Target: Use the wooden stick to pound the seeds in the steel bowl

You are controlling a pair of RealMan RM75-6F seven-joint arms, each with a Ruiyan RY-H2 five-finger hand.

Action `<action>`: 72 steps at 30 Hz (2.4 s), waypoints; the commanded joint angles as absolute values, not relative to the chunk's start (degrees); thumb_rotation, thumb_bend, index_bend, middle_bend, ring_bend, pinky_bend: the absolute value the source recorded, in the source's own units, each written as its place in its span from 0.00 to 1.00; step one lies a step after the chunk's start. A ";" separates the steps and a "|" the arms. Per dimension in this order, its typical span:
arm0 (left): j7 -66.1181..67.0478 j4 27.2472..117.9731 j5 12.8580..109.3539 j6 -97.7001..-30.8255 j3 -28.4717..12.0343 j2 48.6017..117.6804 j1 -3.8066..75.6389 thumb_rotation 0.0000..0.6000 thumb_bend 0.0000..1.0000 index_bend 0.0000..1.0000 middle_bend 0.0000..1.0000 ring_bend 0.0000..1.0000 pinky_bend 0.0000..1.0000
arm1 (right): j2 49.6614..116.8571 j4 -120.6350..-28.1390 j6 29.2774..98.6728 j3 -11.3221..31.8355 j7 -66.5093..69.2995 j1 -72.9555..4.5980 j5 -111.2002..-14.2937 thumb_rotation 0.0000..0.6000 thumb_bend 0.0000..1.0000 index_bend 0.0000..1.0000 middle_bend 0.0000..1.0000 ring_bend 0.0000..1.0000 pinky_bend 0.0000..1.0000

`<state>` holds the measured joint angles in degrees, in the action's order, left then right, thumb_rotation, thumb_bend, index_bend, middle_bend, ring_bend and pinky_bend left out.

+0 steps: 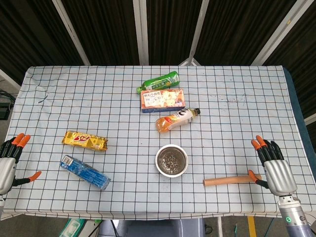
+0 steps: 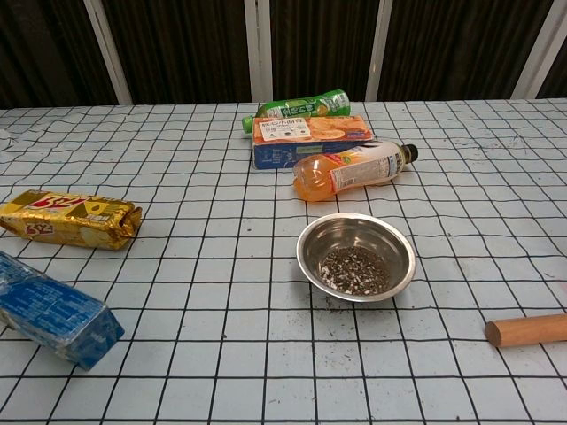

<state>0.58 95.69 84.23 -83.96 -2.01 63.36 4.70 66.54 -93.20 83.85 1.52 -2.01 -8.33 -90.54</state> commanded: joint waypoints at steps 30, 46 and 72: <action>-0.19 95.63 84.38 -83.59 -1.96 63.26 4.82 1.00 0.08 0.00 0.00 0.00 0.00 | 77.82 -89.67 75.52 -6.14 -18.88 -9.73 -102.87 1.00 0.35 0.29 0.23 0.22 0.00; -2.04 94.07 86.57 -85.37 -2.16 63.85 4.85 1.00 0.08 0.00 0.00 0.00 0.00 | 81.90 -87.04 71.77 -3.53 -19.65 -12.12 -98.25 1.00 0.35 0.37 0.31 0.25 0.00; -1.77 94.53 85.52 -84.34 -2.18 63.66 5.10 1.00 0.08 0.00 0.00 0.00 0.00 | 83.52 -86.04 70.06 -4.04 -20.16 -13.44 -95.79 1.00 0.35 0.43 0.36 0.27 0.00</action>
<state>-1.76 94.53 85.53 -84.34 -2.18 63.66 5.10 83.50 -86.06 70.07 -4.04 -20.18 -13.42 -95.81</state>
